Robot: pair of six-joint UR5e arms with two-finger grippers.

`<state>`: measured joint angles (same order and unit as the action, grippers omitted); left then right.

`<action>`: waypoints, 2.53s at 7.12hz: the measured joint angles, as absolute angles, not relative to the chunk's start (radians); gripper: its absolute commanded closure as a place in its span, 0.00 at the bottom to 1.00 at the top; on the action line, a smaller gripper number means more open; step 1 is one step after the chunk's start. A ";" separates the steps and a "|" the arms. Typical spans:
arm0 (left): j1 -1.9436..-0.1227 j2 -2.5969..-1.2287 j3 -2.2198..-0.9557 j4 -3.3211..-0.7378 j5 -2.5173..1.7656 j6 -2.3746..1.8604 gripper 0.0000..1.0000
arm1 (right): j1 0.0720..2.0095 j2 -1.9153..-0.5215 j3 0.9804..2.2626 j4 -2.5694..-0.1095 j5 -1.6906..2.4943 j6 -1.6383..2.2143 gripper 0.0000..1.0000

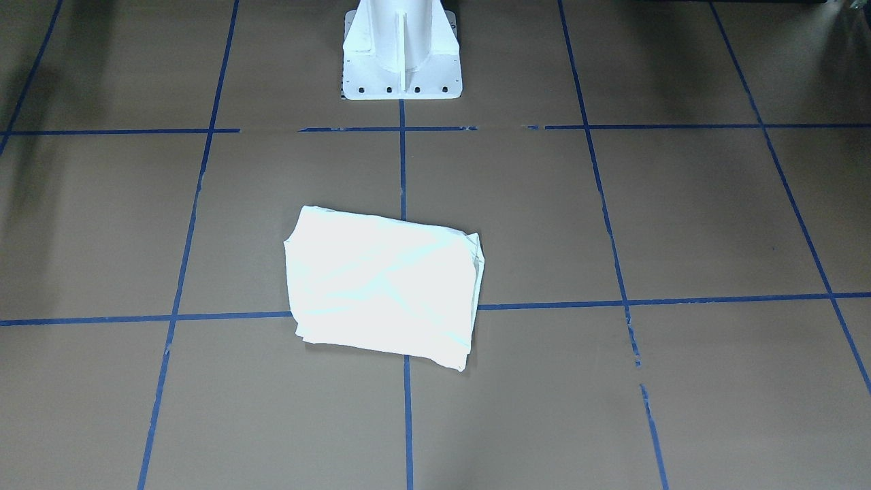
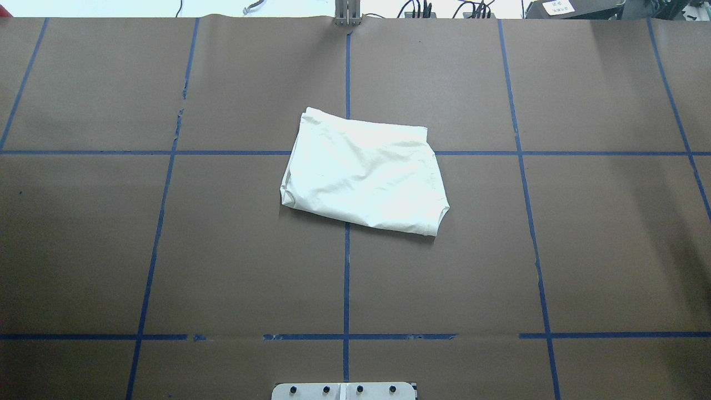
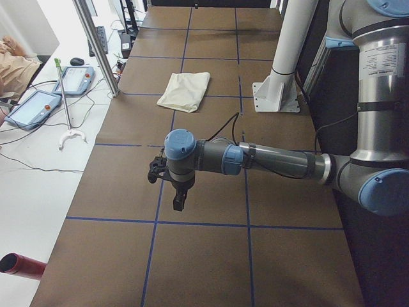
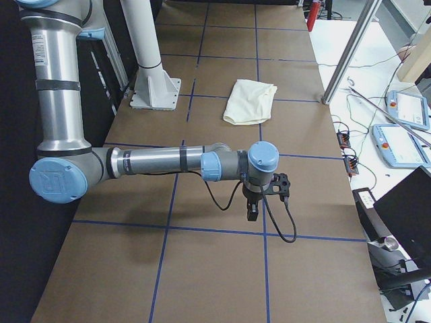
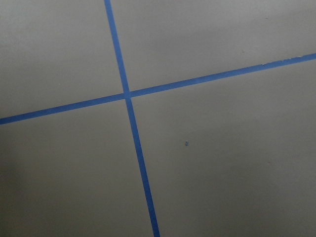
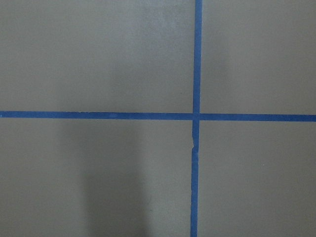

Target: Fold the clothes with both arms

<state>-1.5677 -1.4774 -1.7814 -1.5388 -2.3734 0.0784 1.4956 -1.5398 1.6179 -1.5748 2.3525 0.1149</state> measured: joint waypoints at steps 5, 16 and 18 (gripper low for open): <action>-1.575 -1.501 -1.710 -1.543 -2.372 0.079 0.00 | 1.502 -1.535 1.618 -1.572 2.368 0.112 0.00; -1.576 -1.510 -1.686 -1.546 -2.380 0.083 0.00 | 1.505 -1.554 1.640 -1.572 2.374 0.114 0.00; -1.576 -1.513 -1.684 -1.546 -2.380 0.083 0.00 | 1.505 -1.570 1.638 -1.572 2.372 0.114 0.00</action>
<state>-1.5757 -1.5128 -1.6843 -1.5462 -2.3804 0.0832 1.5048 -1.5698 1.6376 -1.5723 2.3721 0.1142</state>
